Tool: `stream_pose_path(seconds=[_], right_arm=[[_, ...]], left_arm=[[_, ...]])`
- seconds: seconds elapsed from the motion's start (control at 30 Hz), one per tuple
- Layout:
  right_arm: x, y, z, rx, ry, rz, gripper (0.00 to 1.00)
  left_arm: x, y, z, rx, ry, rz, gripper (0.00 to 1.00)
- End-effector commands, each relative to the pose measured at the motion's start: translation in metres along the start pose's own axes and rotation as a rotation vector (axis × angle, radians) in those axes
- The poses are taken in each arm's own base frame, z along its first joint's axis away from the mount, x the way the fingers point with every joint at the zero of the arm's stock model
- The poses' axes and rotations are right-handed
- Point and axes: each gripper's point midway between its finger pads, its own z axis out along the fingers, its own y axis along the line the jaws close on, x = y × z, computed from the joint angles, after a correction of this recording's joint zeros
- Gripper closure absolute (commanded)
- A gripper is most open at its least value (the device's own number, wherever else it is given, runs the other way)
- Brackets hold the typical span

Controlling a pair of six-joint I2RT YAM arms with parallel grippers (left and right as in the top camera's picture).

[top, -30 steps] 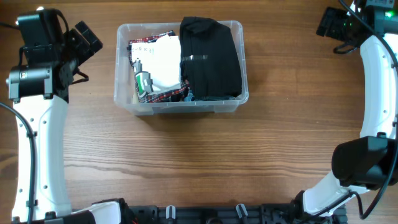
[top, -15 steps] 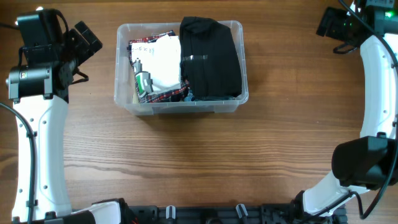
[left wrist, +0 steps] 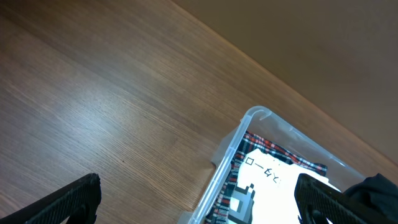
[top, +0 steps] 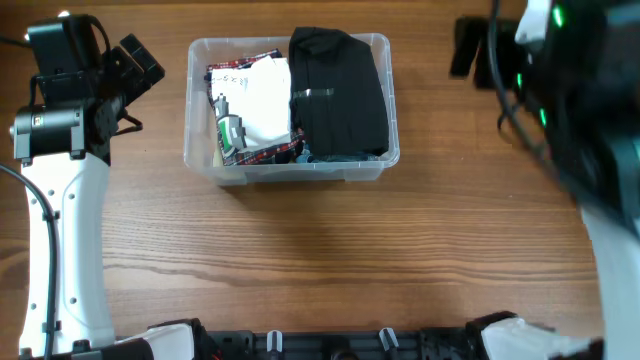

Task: Pack container

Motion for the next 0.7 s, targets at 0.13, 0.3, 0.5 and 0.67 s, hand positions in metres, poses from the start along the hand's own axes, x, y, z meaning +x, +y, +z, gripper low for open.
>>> stream_pose_path(seconds=[0.13,0.3,0.5,0.67], right_arm=[[0.011,0.009,-0.083,-0.103,-0.175,-0.055,0.00],[0.042,-0.008,-0.103,-0.127,-0.376,0.003,0.00],[0.096,-0.033,-0.102,-0.098,-0.533,0.065,0.00],[0.128,-0.050,-0.086,-0.049,-0.644,0.108,0.00]], left_arm=[[-0.001,0.003,0.001,-0.013,-0.002,-0.001,0.00],[-0.001,0.003,0.001,-0.013,-0.002,-0.001,0.00],[-0.001,0.003,0.001,-0.013,-0.002,-0.001,0.00],[-0.001,0.003,0.001,-0.013,-0.002,-0.001,0.00]])
